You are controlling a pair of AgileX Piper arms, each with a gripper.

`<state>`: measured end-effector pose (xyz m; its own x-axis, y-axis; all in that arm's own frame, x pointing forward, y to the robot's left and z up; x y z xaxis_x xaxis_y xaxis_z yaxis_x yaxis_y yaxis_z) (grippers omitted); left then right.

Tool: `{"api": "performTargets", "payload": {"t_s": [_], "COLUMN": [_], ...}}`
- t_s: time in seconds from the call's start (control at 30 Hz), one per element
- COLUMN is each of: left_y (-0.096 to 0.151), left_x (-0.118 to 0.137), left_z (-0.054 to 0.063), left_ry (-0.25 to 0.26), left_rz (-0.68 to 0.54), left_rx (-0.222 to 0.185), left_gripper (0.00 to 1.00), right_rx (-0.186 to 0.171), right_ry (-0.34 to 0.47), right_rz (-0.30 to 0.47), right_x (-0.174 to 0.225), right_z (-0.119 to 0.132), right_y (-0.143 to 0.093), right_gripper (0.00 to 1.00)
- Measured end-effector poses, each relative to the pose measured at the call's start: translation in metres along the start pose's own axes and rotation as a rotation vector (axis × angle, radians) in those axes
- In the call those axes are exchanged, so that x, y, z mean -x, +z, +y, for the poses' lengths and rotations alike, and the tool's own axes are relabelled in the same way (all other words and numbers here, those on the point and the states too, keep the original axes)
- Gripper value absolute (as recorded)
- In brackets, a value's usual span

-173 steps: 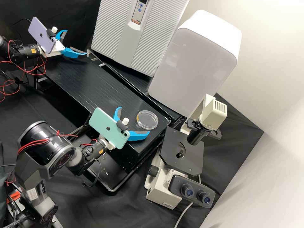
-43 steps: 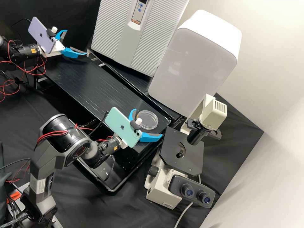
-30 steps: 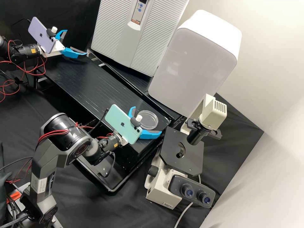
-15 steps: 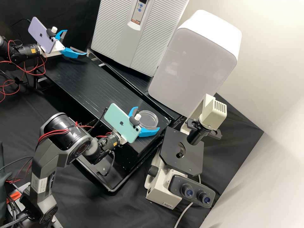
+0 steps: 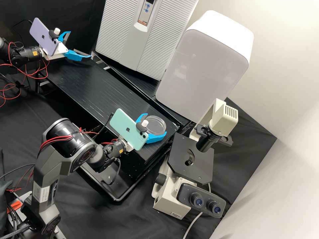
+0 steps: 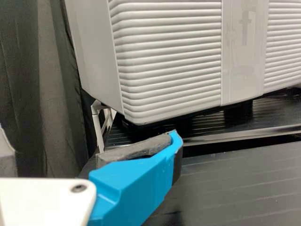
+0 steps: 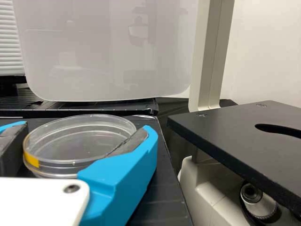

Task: Place the petri dish on the microscope

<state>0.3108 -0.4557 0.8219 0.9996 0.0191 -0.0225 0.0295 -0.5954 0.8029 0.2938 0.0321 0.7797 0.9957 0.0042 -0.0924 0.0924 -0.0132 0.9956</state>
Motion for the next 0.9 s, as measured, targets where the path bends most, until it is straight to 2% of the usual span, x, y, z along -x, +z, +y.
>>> {"api": "performTargets", "payload": {"t_s": [0.67,0.9], "left_y": [0.0000,0.0000], "left_x": [0.0000,0.0000], "left_z": [0.0000,0.0000], "left_ry": [0.000,0.000], "left_rz": [0.000,0.000], "left_rx": [0.000,0.000], "left_gripper": [1.00,1.00], "right_rx": [0.001,0.002], "right_ry": [-0.001,0.018], "right_rz": [0.001,0.005], "right_x": [0.0000,0.0070], "right_z": [-0.0001,0.0090], "right_y": [-0.0001,0.0011], "right_gripper": [0.00,0.00]}}
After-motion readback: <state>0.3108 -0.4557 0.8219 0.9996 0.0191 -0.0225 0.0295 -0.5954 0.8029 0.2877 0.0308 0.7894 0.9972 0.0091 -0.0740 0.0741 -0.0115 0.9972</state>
